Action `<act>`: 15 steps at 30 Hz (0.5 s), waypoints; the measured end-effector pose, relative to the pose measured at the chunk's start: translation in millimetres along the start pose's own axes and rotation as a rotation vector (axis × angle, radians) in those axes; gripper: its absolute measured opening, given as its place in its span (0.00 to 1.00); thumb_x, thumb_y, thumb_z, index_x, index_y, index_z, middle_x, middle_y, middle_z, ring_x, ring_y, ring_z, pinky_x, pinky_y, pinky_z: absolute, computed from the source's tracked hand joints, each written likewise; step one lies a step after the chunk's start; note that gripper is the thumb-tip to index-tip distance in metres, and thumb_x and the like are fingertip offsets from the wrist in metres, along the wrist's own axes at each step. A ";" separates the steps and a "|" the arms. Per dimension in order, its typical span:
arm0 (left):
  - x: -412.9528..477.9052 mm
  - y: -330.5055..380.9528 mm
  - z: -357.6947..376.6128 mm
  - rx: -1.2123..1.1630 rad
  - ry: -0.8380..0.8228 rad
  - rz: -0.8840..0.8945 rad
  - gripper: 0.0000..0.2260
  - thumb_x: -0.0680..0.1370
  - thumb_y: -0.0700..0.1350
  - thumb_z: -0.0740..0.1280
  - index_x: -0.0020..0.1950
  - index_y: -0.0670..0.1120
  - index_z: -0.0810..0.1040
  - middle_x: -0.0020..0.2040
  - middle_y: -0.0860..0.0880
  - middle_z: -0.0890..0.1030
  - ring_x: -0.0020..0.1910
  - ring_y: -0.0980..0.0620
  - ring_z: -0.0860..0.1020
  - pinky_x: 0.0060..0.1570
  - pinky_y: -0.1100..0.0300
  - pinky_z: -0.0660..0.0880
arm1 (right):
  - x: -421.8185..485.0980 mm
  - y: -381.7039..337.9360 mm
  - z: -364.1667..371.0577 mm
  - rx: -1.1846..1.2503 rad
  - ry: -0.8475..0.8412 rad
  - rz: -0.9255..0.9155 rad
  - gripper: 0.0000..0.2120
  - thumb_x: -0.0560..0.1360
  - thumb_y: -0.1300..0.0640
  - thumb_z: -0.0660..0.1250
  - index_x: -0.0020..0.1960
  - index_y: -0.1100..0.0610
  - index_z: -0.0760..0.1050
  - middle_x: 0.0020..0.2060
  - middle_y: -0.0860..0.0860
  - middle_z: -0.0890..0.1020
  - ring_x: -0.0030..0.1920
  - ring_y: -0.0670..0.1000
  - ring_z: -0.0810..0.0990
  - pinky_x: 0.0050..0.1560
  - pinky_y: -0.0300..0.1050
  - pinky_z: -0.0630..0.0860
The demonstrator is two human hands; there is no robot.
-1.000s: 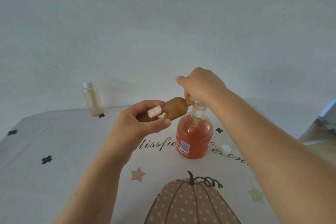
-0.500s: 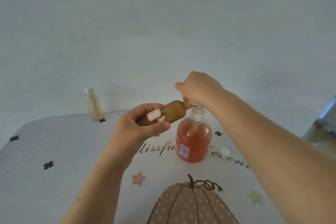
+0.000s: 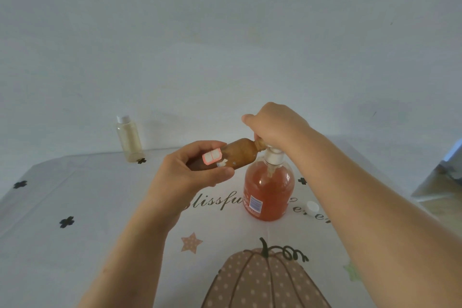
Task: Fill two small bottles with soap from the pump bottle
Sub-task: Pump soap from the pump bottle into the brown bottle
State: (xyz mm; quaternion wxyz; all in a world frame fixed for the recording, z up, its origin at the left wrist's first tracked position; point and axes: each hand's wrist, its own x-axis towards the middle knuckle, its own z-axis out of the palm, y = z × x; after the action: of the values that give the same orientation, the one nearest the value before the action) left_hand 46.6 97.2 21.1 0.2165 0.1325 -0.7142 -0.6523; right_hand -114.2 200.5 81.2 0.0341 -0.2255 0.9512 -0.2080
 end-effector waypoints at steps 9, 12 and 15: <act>-0.9 1.8 2.2 -0.024 -0.016 0.018 0.18 0.65 0.36 0.79 0.53 0.49 0.84 0.40 0.52 0.83 0.36 0.54 0.79 0.38 0.64 0.77 | -4.4 -4.6 -10.4 -0.021 0.035 -0.046 0.18 0.81 0.49 0.58 0.44 0.59 0.81 0.30 0.51 0.79 0.30 0.52 0.76 0.33 0.42 0.68; -1.5 1.8 2.7 -0.024 -0.014 0.032 0.17 0.66 0.36 0.78 0.52 0.49 0.85 0.40 0.51 0.83 0.36 0.54 0.79 0.38 0.63 0.77 | -6.1 -5.9 -13.2 -0.048 0.056 -0.075 0.18 0.81 0.49 0.58 0.45 0.59 0.82 0.30 0.51 0.78 0.31 0.52 0.75 0.33 0.42 0.68; -2.8 1.5 3.1 -0.036 0.006 0.045 0.18 0.65 0.34 0.78 0.52 0.49 0.84 0.41 0.50 0.84 0.36 0.55 0.80 0.37 0.64 0.77 | -6.3 -6.3 -13.0 -0.055 0.040 -0.072 0.19 0.81 0.49 0.58 0.45 0.59 0.82 0.30 0.51 0.78 0.31 0.52 0.76 0.34 0.42 0.68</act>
State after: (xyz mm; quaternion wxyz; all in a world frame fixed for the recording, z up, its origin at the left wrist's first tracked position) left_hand 47.7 101.4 22.1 0.2359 0.1144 -0.7045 -0.6595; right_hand -108.0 203.1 95.5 0.0012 -0.2564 0.9482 -0.1874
